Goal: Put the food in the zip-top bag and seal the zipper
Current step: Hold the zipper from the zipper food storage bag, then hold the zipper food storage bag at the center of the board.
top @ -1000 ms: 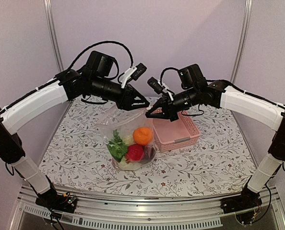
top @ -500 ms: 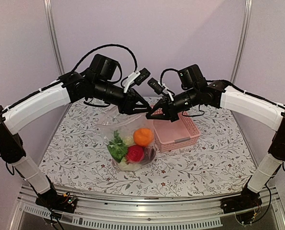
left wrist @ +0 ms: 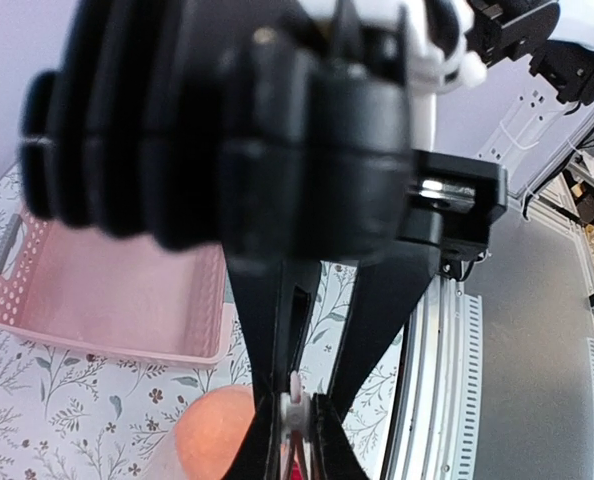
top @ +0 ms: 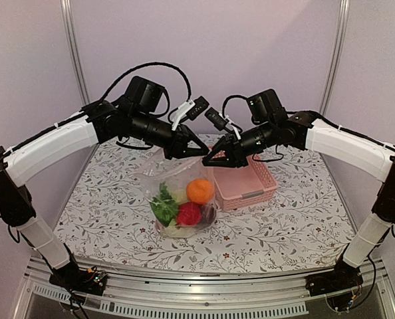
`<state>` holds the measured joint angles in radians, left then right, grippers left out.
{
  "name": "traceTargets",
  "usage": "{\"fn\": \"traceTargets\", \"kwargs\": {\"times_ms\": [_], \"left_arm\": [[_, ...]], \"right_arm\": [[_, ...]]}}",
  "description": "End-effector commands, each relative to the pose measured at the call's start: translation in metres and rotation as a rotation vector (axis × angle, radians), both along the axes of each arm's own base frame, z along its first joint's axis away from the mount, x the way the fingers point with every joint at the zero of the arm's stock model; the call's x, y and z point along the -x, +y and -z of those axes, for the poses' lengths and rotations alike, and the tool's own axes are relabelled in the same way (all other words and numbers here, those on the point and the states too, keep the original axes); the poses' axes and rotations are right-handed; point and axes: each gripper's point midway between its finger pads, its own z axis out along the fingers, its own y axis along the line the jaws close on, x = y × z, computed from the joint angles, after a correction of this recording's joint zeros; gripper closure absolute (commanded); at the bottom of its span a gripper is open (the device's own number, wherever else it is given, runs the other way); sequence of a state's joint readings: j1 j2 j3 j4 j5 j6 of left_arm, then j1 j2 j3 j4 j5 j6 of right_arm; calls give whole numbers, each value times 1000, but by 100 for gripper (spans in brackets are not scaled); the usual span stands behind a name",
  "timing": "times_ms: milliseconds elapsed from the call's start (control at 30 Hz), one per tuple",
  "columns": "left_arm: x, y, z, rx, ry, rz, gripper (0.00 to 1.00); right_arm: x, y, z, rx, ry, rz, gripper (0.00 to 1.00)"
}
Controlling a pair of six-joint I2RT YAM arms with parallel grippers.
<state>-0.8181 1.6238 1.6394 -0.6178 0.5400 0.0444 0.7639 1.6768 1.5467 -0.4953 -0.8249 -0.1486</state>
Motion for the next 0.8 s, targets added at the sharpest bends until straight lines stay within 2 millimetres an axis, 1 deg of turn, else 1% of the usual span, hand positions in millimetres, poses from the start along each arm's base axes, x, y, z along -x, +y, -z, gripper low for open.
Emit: {"fn": "traceTargets", "kwargs": {"times_ms": [0, 67, 233, 267, 400, 433, 500, 600, 767], "left_arm": [[7, -4, 11, -16, 25, 28, 94], [6, -4, 9, -12, 23, 25, 95], [4, -3, 7, -10, 23, 14, 97], [3, -3, 8, -13, 25, 7, 97], [4, -3, 13, -21, 33, 8, 82], [5, -3, 14, -25, 34, 13, 80], [5, -4, 19, -38, 37, 19, 78], [7, -6, 20, -42, 39, 26, 81], [8, -6, 16, -32, 36, 30, 93]], "right_arm": [[5, -2, -25, -45, -46, -6, 82], [6, -2, -25, -45, -43, -11, 84], [7, -2, -21, -39, -32, -17, 99], [7, -2, -22, -39, -36, -15, 100], [7, -4, -23, -34, -40, -8, 100], [7, -4, -23, -34, -42, -7, 100], [8, -5, -24, -34, -42, -7, 100], [9, -5, -24, -31, -36, -7, 100], [9, -6, -23, -33, -36, -2, 100]]}}
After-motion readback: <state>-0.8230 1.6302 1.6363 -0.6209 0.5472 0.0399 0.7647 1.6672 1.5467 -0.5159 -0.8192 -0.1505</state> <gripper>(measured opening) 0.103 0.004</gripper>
